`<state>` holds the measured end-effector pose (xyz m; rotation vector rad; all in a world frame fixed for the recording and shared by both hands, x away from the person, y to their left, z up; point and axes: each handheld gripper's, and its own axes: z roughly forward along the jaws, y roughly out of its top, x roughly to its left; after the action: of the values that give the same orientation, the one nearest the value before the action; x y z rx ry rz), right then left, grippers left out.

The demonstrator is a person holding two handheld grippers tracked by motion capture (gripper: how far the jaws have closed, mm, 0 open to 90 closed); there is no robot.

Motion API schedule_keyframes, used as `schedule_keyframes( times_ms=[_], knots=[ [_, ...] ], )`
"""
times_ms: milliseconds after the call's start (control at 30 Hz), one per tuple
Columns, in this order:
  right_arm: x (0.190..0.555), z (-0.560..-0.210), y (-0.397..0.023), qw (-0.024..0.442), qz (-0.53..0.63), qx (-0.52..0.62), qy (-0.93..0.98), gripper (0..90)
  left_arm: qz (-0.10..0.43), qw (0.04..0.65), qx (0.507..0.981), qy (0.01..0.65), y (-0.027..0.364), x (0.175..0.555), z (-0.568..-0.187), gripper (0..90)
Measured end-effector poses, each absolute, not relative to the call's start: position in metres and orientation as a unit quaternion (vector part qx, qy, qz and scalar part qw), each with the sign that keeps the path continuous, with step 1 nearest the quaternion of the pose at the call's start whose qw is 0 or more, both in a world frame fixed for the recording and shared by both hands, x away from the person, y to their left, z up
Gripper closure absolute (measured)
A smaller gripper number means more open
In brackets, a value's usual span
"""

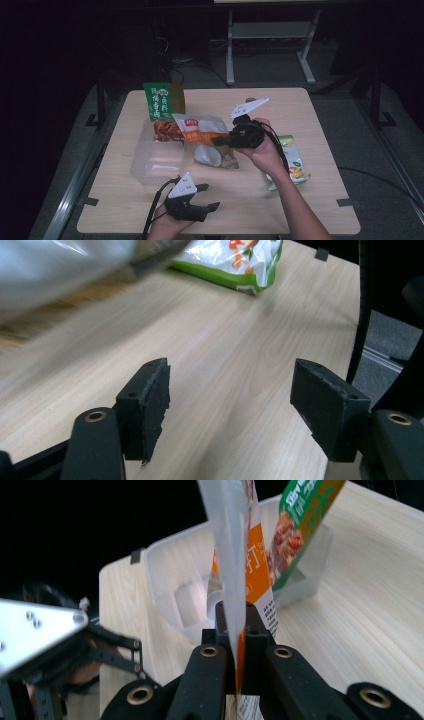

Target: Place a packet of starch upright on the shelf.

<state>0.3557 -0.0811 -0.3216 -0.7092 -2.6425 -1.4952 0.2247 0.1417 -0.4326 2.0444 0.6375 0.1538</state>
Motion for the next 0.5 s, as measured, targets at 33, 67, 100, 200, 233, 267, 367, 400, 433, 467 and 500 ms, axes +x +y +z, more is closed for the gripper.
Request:
schedule_keyframes(
  times_ms=[33, 67, 100, 200, 233, 267, 367, 400, 433, 467, 500],
  knots=[
    [0.357, -0.320, -0.079, 0.015, -0.482, -0.229, -0.845, 90.0, 0.064, 0.475, 0.838, 0.259, 0.143, 0.223, -0.432, 30.9],
    [0.360, -0.317, -0.072, 0.015, -0.486, -0.229, -0.843, 90.0, 0.067, 0.473, 0.840, 0.256, 0.144, 0.221, -0.431, 30.1],
    [0.361, -0.316, -0.070, 0.015, -0.487, -0.227, -0.843, 90.0, 0.067, 0.473, 0.840, 0.256, 0.144, 0.221, -0.431, 30.1],
    [0.364, -0.313, -0.060, 0.013, -0.485, -0.224, -0.845, 90.0, 0.071, 0.473, 0.842, 0.250, 0.147, 0.218, -0.429, 28.2],
    [0.365, -0.312, -0.057, 0.011, -0.485, -0.221, -0.846, 90.0, 0.069, 0.473, 0.841, 0.252, 0.147, 0.217, -0.429, 27.3],
    [0.365, -0.312, -0.057, 0.011, -0.485, -0.221, -0.846, 90.0, 0.069, 0.473, 0.841, 0.252, 0.147, 0.217, -0.429, 27.3],
    [0.368, -0.309, -0.047, 0.013, -0.487, -0.218, -0.846, 90.0, 0.073, 0.472, 0.842, 0.249, 0.149, 0.217, -0.428, 26.6],
    [0.369, -0.309, -0.043, 0.014, -0.489, -0.216, -0.845, 90.0, 0.072, 0.473, 0.842, 0.250, 0.149, 0.217, -0.428, 26.1],
    [0.370, -0.308, -0.041, 0.015, -0.490, -0.216, -0.844, 90.0, 0.073, 0.473, 0.842, 0.251, 0.149, 0.217, -0.428, 25.7],
    [0.372, -0.307, -0.037, 0.015, -0.491, -0.214, -0.844, 90.0, 0.075, 0.471, 0.843, 0.248, 0.149, 0.217, -0.428, 25.2],
    [0.374, -0.306, -0.030, 0.014, -0.490, -0.212, -0.846, 90.0, 0.075, 0.469, 0.845, 0.247, 0.148, 0.216, -0.428, 25.1]
  ],
)
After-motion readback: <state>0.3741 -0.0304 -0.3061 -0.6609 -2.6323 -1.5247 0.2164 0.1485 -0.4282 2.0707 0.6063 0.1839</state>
